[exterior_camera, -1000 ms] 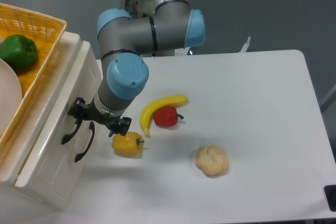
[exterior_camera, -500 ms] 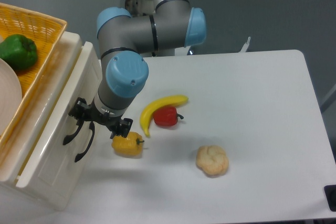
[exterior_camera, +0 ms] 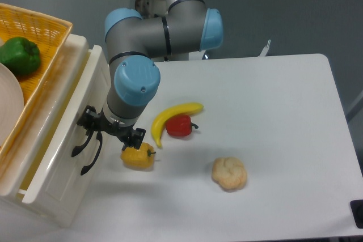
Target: Slide the top white drawer open
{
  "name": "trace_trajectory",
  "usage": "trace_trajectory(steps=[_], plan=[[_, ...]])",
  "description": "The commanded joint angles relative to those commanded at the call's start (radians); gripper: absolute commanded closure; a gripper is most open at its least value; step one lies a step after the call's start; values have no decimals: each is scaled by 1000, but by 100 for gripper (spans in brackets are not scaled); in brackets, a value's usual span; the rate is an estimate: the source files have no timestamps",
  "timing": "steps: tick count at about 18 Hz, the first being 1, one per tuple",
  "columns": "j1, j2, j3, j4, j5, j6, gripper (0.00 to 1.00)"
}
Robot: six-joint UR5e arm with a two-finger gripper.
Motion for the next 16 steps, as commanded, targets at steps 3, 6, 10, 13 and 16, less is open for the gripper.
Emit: trace_trajectory(steps=[3,6,10,13,16], plan=[[3,-5,9,-2,29,3,0],[6,-12,21,-2,31,5,0],[11,-14,26,-2,34,14,0],[18,-18,34,-2,34,14,0],[23,-20,35,-2,34,18,0]])
